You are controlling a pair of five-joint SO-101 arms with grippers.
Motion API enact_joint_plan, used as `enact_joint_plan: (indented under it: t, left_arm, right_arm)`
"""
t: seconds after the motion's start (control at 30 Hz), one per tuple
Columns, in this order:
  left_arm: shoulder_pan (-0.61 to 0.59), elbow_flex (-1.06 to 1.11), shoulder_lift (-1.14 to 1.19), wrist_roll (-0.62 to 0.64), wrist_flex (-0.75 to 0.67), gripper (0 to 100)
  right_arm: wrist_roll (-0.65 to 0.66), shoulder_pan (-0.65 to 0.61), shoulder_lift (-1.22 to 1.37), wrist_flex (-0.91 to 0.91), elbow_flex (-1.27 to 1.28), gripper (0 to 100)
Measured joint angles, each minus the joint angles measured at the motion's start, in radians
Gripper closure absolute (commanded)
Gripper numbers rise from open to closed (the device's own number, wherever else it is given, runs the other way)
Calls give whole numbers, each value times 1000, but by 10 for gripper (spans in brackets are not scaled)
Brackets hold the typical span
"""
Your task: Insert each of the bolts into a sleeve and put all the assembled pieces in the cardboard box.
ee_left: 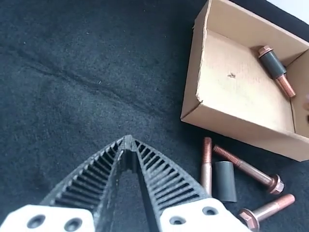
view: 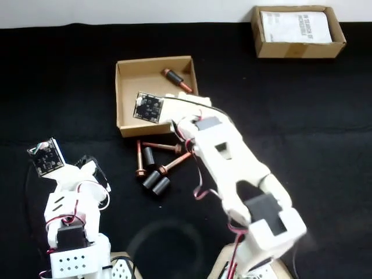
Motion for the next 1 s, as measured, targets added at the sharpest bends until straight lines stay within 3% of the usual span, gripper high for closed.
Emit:
enact_joint_plan:
  t: [0.17,0.37,0.6,0.77,1.0]
  left_arm:
    - [0,0,0,0,0,991]
    - [0,0,0,0,0,991]
    - [0,0,0,0,0,991]
    - [8,0,0,0,0,991]
    - [8,0,0,0,0,991]
  right_arm:
    - [15,0,175,-2,-137,970]
    - [15,2,258,-17,-196,779]
    - [15,2,256,-2,-199,779]
    - [-21,-12,149,221,-199,779]
    - [-393,-106,-87,686,-195,779]
